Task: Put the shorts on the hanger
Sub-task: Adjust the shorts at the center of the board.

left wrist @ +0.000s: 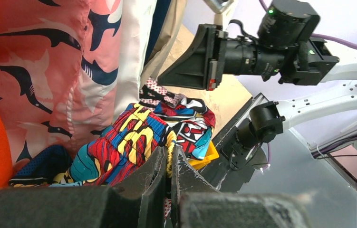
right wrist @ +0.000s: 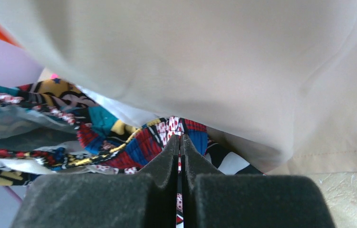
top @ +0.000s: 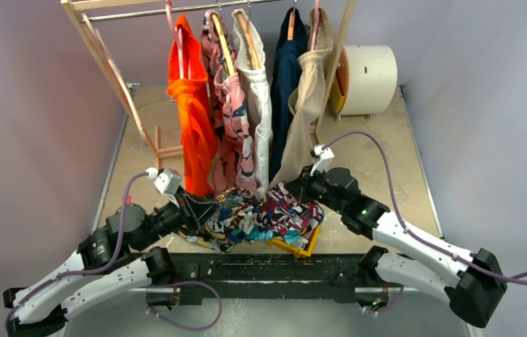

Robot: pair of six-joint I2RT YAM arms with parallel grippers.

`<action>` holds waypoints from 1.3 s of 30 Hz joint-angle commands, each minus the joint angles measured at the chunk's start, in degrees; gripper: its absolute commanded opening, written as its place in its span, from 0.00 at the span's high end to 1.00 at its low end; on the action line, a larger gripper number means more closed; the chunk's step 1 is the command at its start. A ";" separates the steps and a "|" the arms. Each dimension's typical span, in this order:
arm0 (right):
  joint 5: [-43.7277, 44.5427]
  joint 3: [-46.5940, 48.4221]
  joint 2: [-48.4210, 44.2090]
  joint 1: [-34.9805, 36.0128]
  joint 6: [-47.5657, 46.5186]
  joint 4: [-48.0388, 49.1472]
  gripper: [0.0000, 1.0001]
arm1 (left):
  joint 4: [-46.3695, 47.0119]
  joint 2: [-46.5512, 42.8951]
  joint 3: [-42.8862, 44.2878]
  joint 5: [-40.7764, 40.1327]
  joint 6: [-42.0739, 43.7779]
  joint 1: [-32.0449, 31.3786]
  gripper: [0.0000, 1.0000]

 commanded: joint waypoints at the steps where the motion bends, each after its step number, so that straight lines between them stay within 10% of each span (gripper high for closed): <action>1: -0.20 0.64 -3.29 -0.26 -3.32 2.13 0.95 | 1.83 -0.33 1.28 -1.50 -0.09 0.19 1.00; 7: 2.44 1.18 -0.58 -0.31 -2.27 0.13 0.55 | 2.29 -0.04 0.72 -1.43 -0.31 0.14 1.00; 23: 5.76 0.04 6.44 -0.35 -0.52 1.29 0.42 | 2.39 -0.57 -0.44 -1.44 -1.47 0.16 1.00; 28: 2.14 -0.71 7.06 -0.43 -1.39 3.42 0.51 | 2.17 -0.61 -0.48 -1.51 -1.40 0.13 1.00; 34: -2.45 -0.77 3.02 -0.43 -4.65 5.67 0.97 | 1.67 -0.56 0.00 -2.32 -1.15 0.11 1.00; 39: -5.08 -0.10 -8.12 -0.43 -10.36 6.83 1.00 | 0.99 -0.56 3.17 -5.72 -0.05 0.11 1.00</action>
